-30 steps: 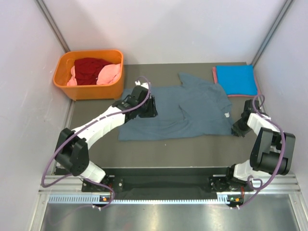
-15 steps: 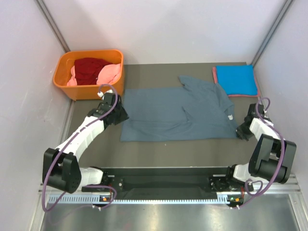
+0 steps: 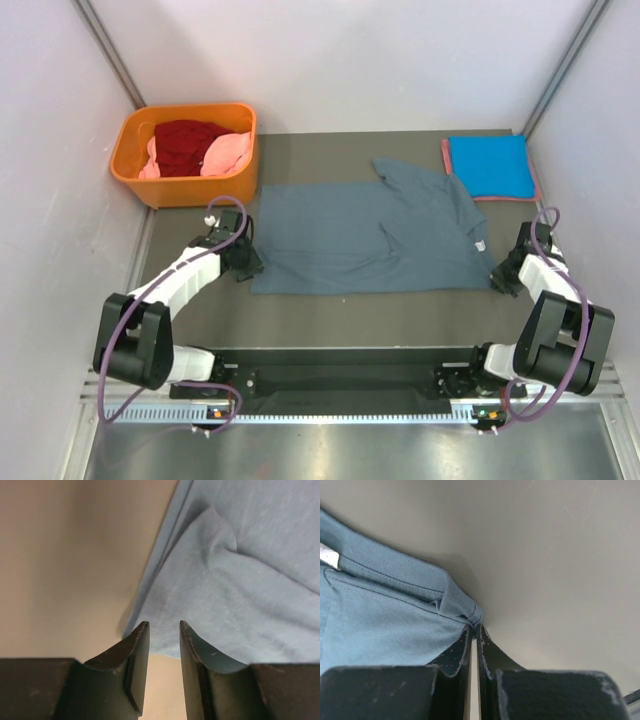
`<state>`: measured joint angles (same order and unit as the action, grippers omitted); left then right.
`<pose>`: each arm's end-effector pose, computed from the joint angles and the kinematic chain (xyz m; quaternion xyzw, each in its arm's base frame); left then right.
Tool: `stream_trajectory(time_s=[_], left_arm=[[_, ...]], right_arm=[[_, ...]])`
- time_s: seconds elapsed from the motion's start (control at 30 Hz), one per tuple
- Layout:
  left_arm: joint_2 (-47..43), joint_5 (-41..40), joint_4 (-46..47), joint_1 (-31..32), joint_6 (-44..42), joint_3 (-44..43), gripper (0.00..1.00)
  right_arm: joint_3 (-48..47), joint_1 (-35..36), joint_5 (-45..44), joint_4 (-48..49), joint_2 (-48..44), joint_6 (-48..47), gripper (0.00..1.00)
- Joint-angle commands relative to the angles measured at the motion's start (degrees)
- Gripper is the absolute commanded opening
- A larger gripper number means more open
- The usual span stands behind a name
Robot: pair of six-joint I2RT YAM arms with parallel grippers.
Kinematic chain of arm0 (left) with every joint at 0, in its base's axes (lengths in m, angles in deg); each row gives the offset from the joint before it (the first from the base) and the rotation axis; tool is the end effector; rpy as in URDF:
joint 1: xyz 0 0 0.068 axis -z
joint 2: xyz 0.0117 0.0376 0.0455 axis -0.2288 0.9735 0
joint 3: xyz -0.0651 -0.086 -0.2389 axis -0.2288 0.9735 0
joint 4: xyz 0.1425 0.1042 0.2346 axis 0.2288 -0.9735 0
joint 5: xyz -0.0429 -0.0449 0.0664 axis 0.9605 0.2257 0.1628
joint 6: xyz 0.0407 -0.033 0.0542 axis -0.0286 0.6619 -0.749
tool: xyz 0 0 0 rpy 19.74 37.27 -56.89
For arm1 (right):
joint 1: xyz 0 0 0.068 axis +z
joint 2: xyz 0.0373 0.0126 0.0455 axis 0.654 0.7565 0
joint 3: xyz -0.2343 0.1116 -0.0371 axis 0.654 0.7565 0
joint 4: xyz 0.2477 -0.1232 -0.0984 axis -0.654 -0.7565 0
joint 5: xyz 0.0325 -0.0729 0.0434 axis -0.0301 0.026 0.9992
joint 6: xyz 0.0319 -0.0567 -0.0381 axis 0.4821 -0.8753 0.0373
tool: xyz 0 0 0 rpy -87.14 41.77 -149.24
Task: Fold and stack the t-shirts
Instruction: Fold the tshirt
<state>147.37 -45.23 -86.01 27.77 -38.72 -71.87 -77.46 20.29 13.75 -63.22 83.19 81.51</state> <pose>0.2851 -0.0687 0.1394 -0.2361 0.9407 -0.0787 0.2307 0.2452 -0.0996 0.1070 0.4472 0.8696 -0.0345 0.2066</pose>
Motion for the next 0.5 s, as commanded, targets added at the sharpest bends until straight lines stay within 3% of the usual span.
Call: stream_trajectory(time_s=[0.0, 0.3, 0.47], left_arm=[[1.51, 1.73, 0.61, -0.22, 1.31, 0.59, 0.35], [2.66, -3.9, -2.65, -0.22, 0.34, 0.77, 0.34], [3.53, -1.27, -0.46, -0.04, 0.25, 2.08, 0.35]], right_arm=[[0.08, -1.06, 0.83, 0.87, -1.72, -1.51, 0.0], [0.69, -1.15, 2.85, 2.01, -1.37, -1.51, 0.0], [0.61, -1.33, 2.85, 2.1, -1.28, -1.68, 0.0]])
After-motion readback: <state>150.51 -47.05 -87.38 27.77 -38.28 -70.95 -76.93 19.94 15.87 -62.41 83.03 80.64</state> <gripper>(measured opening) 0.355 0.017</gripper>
